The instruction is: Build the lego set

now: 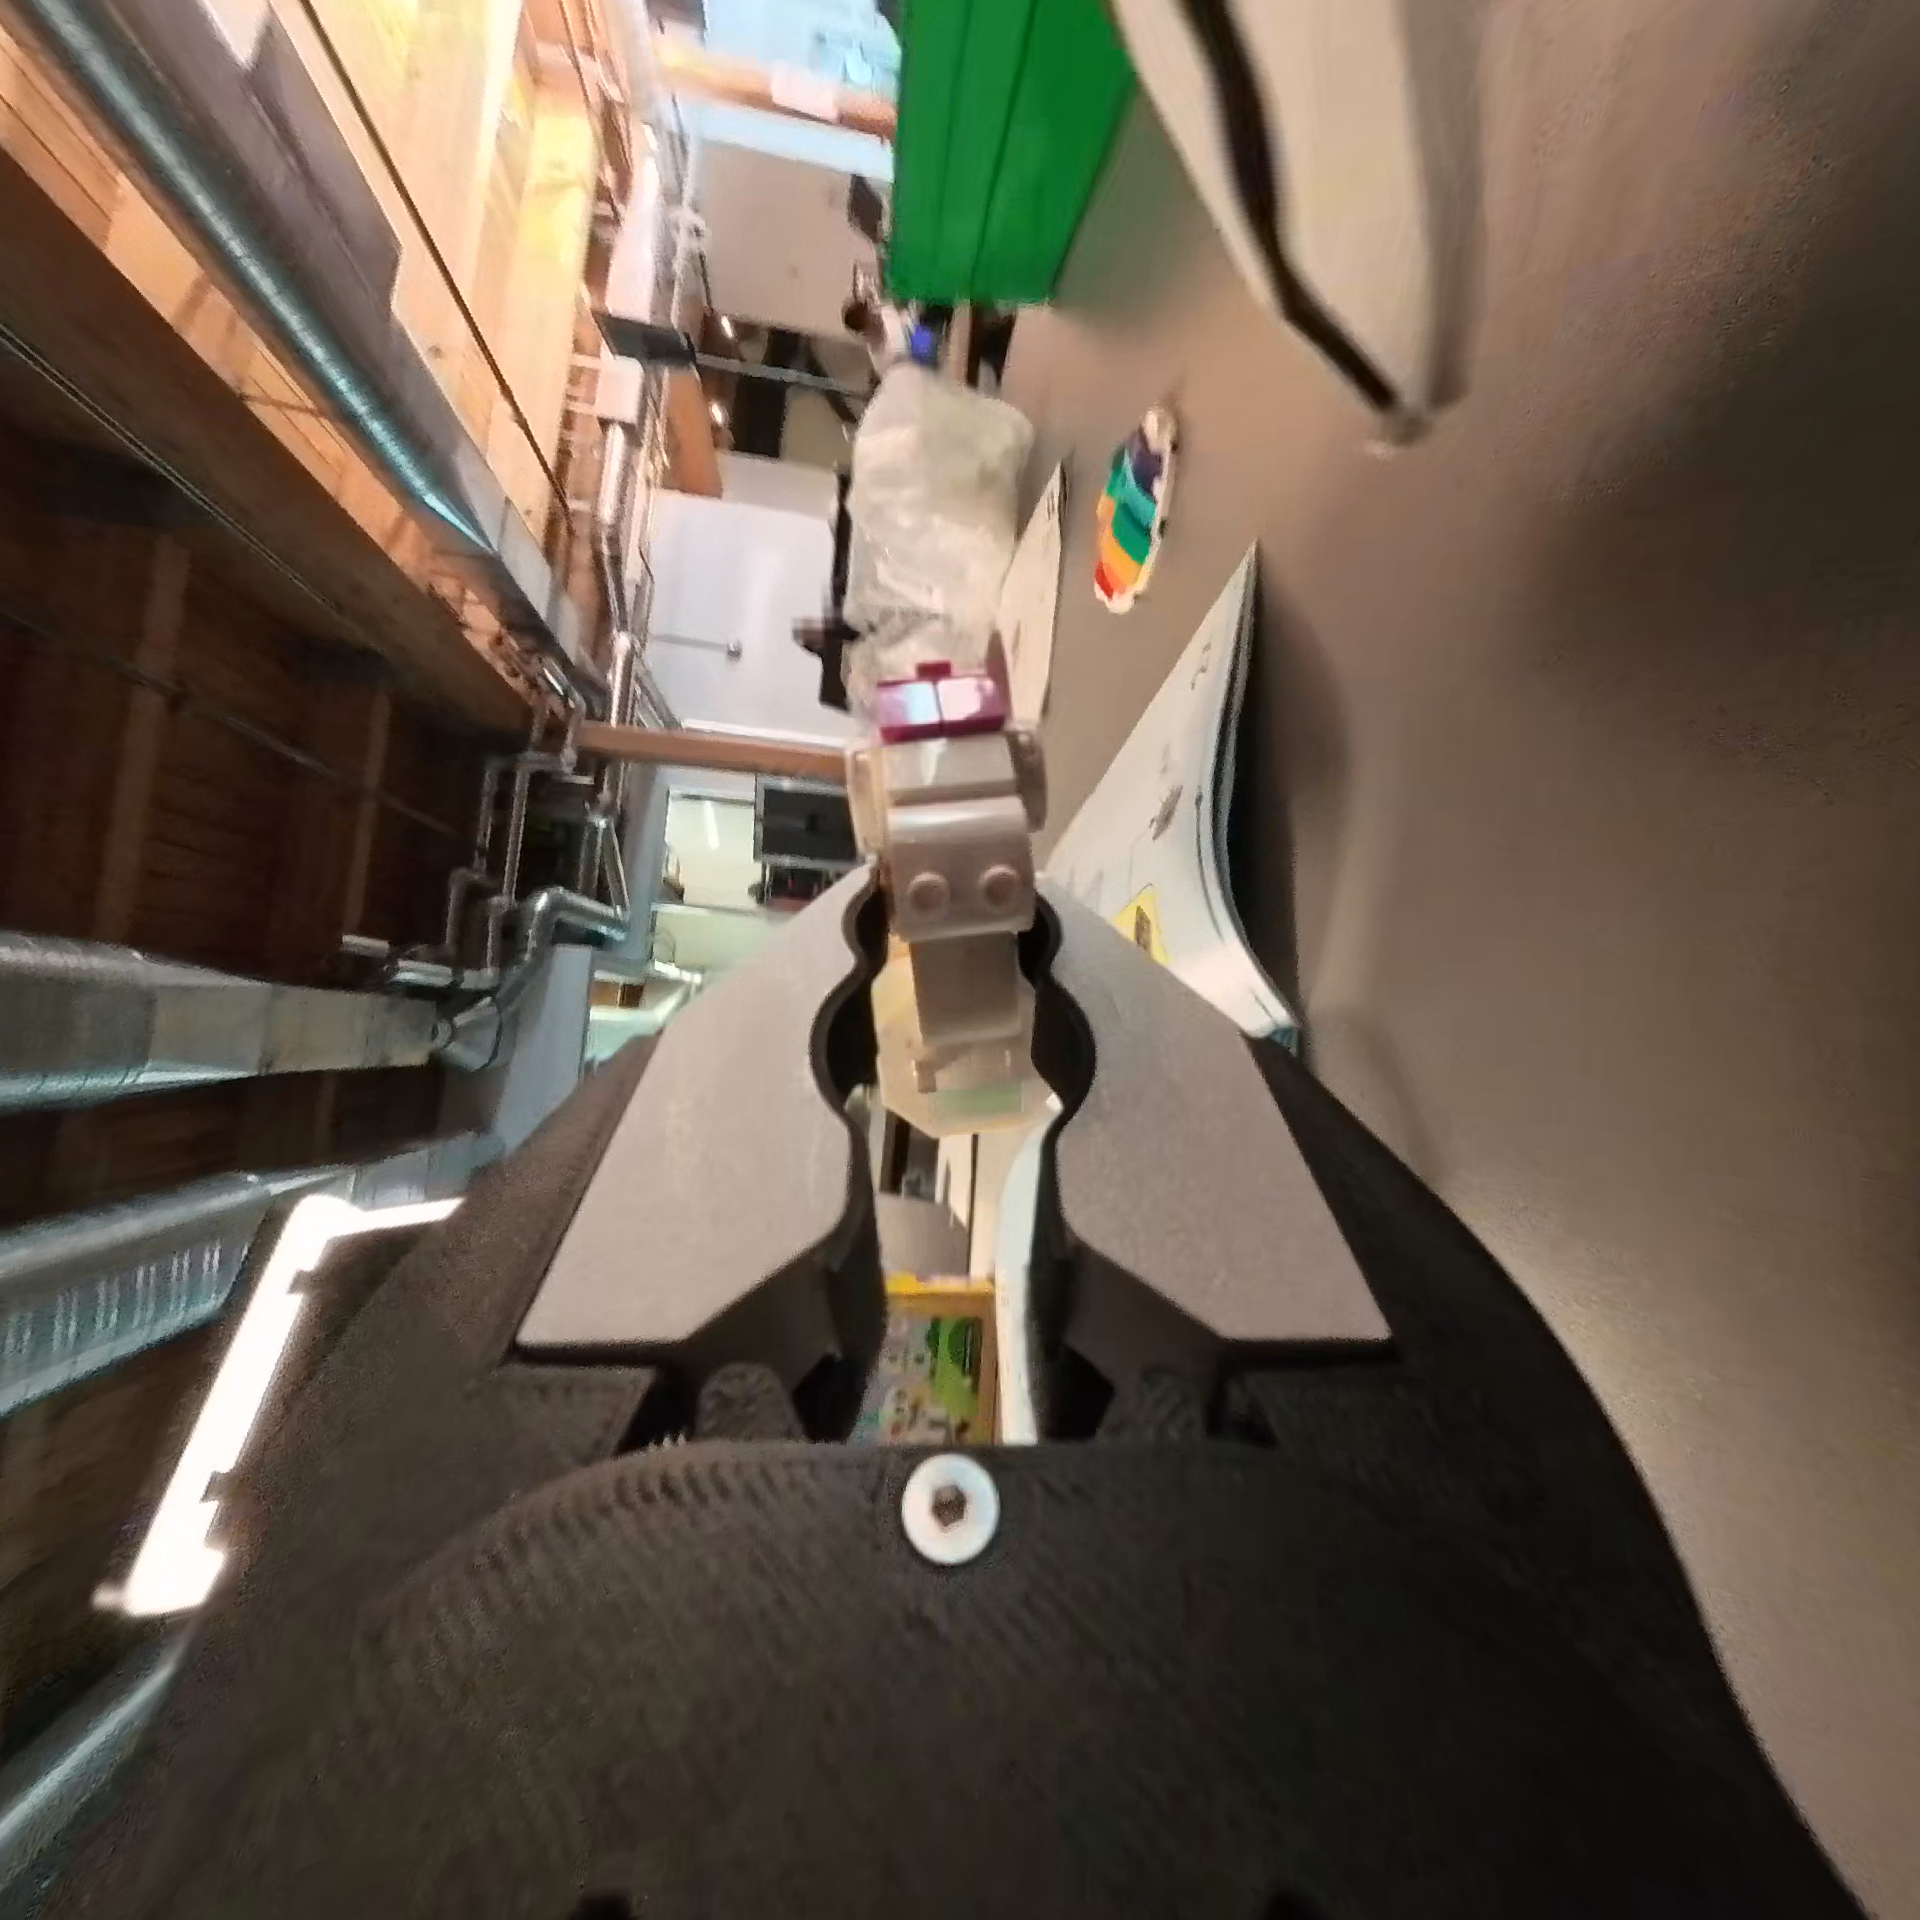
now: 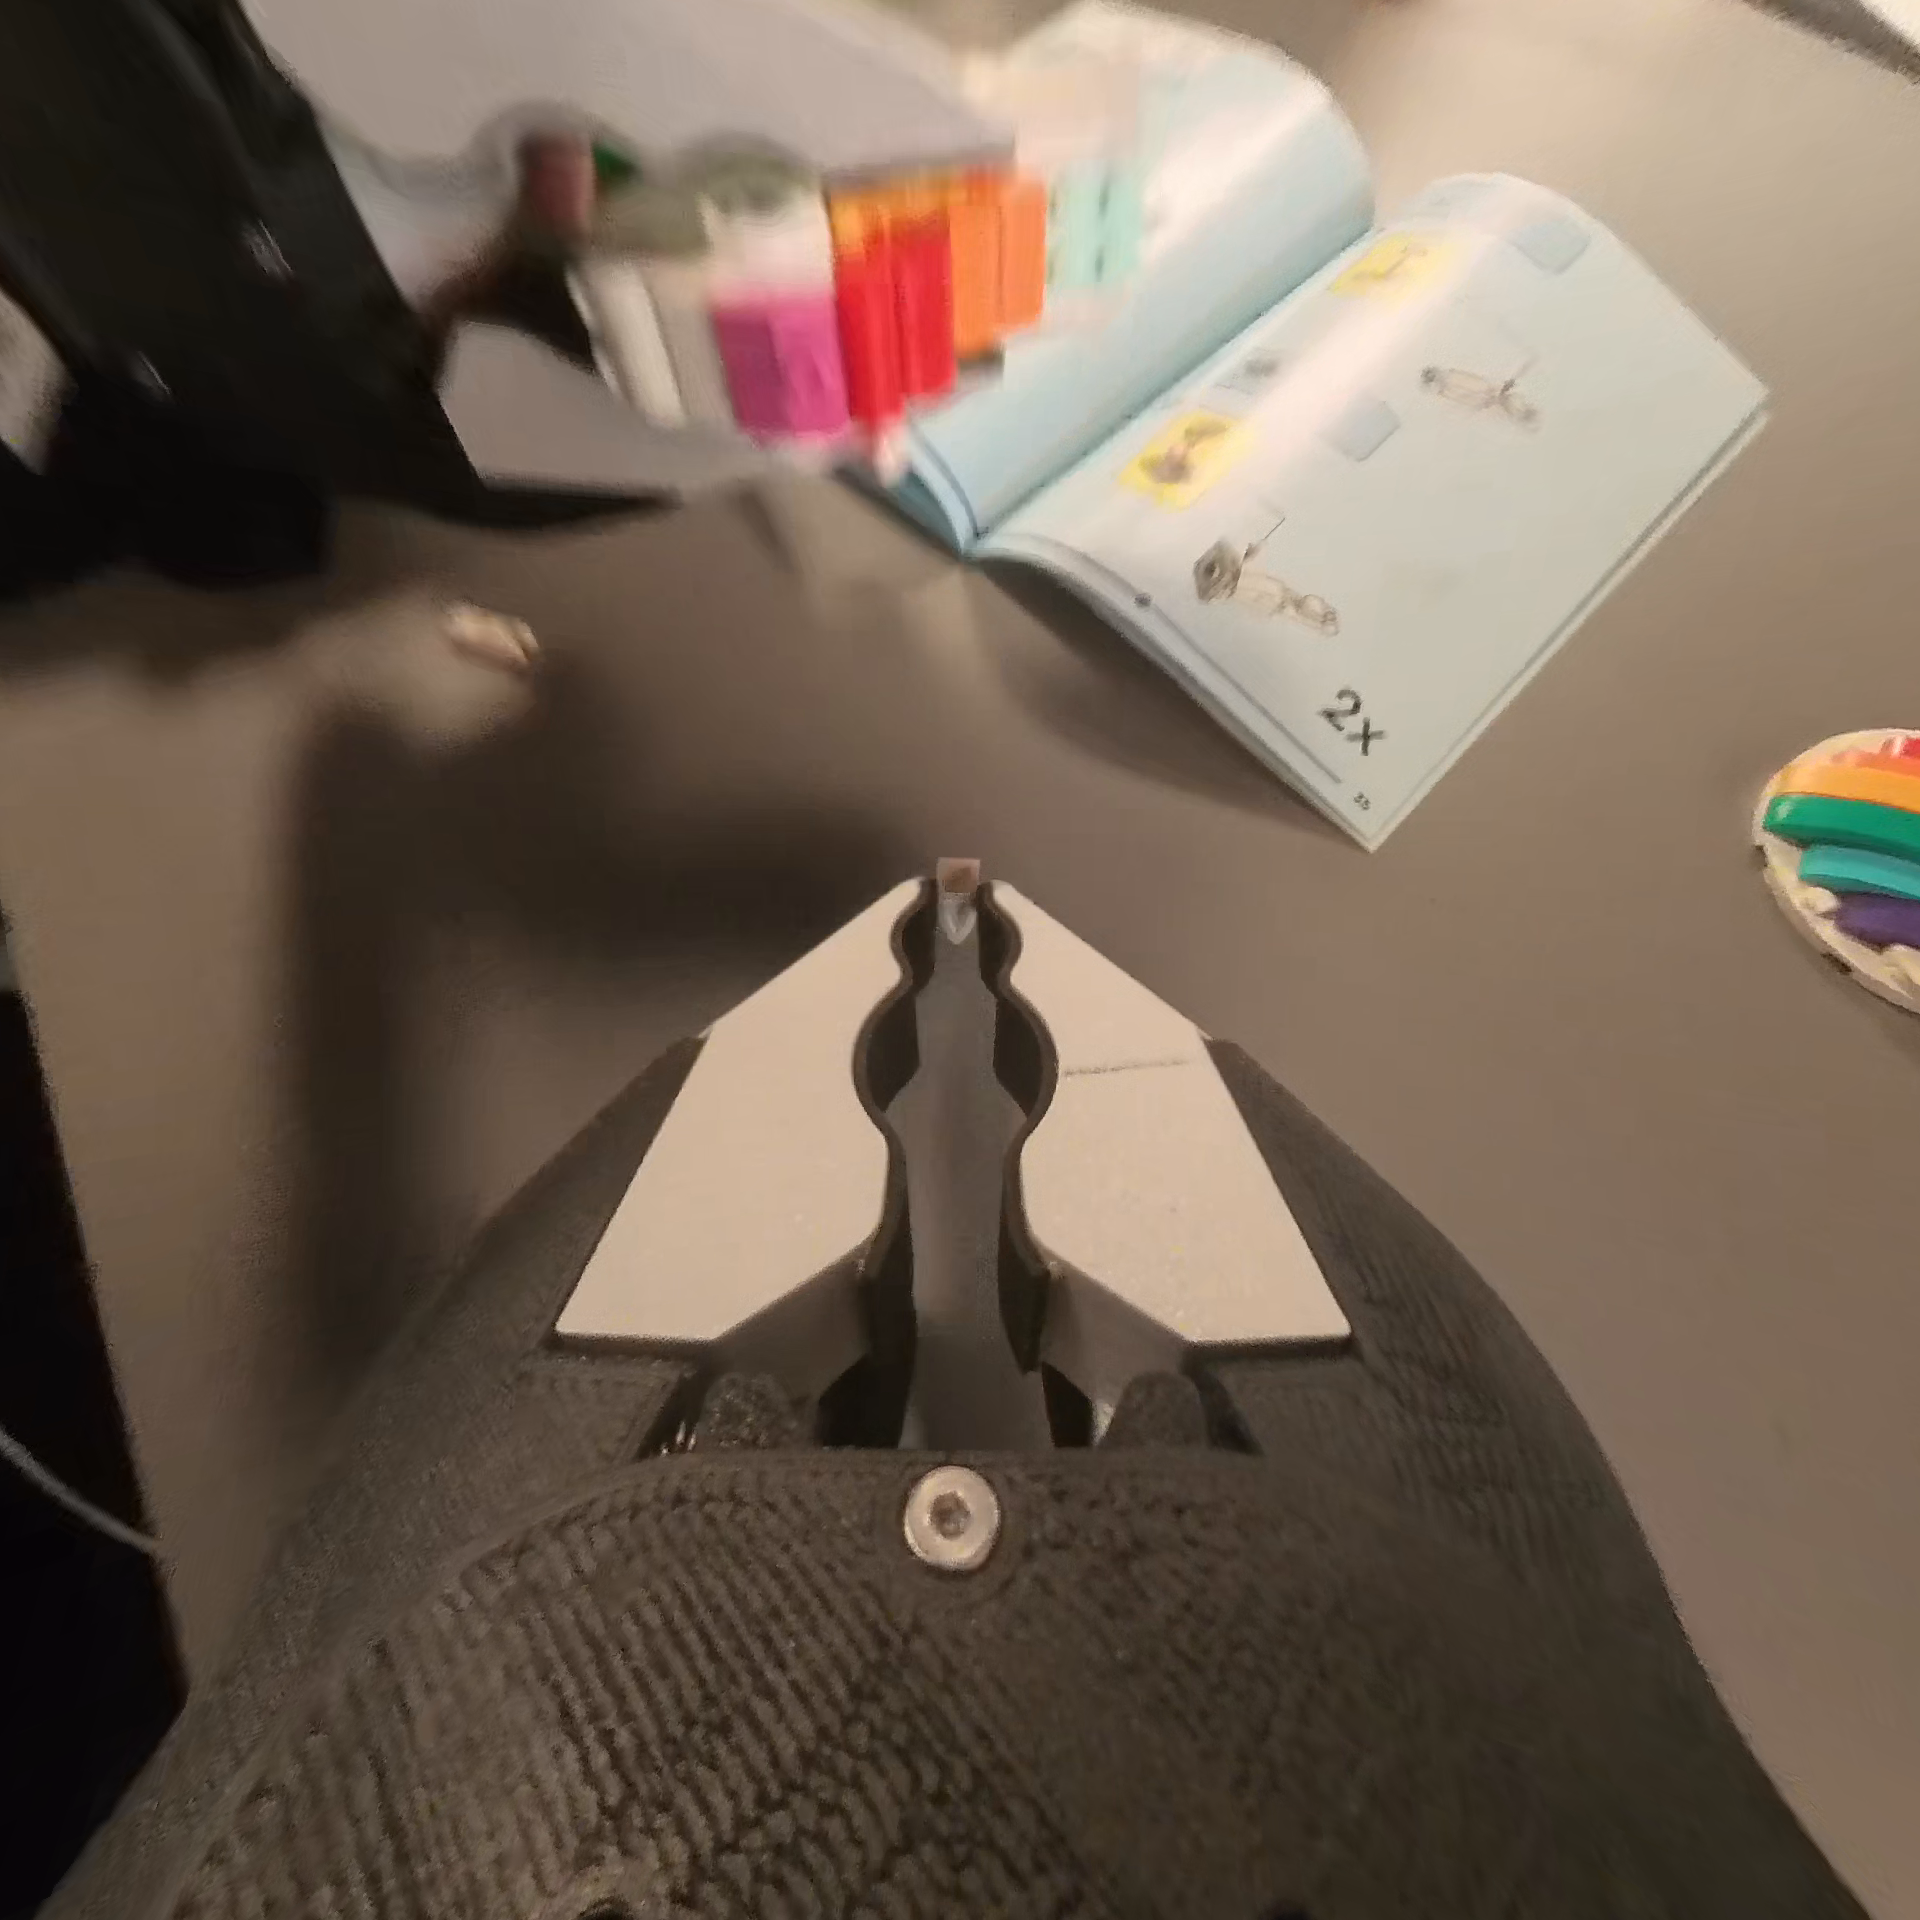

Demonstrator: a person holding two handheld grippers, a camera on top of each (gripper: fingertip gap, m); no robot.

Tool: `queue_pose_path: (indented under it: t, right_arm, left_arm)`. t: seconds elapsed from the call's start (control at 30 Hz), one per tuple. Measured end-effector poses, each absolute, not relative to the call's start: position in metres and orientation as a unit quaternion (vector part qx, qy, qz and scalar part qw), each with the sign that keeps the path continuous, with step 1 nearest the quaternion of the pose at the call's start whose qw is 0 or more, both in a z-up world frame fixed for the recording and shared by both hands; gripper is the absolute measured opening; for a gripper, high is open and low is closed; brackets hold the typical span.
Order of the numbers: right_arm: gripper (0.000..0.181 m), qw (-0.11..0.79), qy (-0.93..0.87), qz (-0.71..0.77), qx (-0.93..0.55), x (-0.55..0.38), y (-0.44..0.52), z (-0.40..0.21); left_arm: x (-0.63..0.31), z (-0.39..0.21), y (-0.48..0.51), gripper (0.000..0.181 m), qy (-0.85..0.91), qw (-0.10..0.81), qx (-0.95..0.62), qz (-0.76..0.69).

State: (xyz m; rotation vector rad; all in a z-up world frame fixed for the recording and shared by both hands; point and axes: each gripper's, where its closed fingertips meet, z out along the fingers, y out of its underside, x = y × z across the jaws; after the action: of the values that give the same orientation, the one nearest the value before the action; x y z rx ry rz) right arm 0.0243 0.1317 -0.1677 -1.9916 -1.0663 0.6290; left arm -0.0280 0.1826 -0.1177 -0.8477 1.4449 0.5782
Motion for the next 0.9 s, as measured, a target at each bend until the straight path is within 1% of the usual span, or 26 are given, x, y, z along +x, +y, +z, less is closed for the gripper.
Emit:
queue_pose_path:
  t: [0.03, 0.17, 0.4, 0.73, 0.9]
  right_arm:
    - [0.006, 0.403, -0.397, 0.268, -0.78, 0.021, 0.132, -0.155]
    - [0.006, 0.451, -0.339, 0.311, -0.765, 0.015, 0.129, -0.109]
    - [0.006, 0.447, -0.373, 0.263, -0.77, 0.016, 0.127, -0.1]
    - [0.006, 0.347, -0.466, 0.223, -0.783, 0.021, 0.116, -0.111]
    - [0.006, 0.321, -0.481, 0.216, -0.787, 0.018, 0.116, -0.109]
  left_arm:
    - [-0.027, -0.12, 0.185, 0.024, 0.632, 0.621, -0.377, 0.27]
    - [-0.017, -0.127, 0.185, 0.024, 0.635, 0.599, -0.36, 0.329]
    - [-0.005, -0.121, 0.17, 0.024, 0.635, 0.611, -0.328, 0.339]
    - [0.009, -0.121, 0.15, 0.024, 0.652, 0.625, -0.271, 0.333]
    - [0.011, -0.12, 0.147, 0.024, 0.652, 0.629, -0.263, 0.33]
